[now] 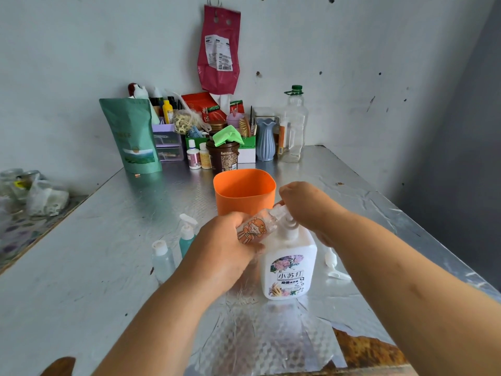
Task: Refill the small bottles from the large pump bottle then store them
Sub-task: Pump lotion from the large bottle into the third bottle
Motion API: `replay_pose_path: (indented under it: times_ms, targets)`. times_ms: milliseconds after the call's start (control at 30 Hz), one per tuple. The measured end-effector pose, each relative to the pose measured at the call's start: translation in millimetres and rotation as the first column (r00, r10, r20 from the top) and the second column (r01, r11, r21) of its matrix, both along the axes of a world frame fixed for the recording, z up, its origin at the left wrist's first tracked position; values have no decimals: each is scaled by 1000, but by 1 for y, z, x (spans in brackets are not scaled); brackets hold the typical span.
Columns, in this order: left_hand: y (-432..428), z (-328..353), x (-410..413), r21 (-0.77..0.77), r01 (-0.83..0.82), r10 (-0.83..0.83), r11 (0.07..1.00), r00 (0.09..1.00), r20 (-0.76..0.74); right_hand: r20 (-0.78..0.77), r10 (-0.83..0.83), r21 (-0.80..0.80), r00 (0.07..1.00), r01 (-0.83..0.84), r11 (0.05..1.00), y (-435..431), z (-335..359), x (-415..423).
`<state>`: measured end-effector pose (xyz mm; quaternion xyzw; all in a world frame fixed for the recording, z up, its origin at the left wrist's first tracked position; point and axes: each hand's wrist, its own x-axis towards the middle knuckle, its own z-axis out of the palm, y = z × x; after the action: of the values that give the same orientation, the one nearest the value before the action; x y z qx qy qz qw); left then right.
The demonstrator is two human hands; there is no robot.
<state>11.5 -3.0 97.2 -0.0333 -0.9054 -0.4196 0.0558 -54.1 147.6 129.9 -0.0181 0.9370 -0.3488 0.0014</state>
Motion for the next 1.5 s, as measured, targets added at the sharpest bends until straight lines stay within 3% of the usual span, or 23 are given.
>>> replay_pose_path:
  times_ms: [1133, 1500]
  targets:
    - [-3, -9, -3, 50, 10, -10, 999, 1000, 4, -20, -5, -17, 1000, 5, 1000, -1, -8, -5]
    - [-1, -3, 0, 0, -4, 4, 1000, 1000, 1, -11, 13, -29, 1000, -13, 999, 1, -2, 0]
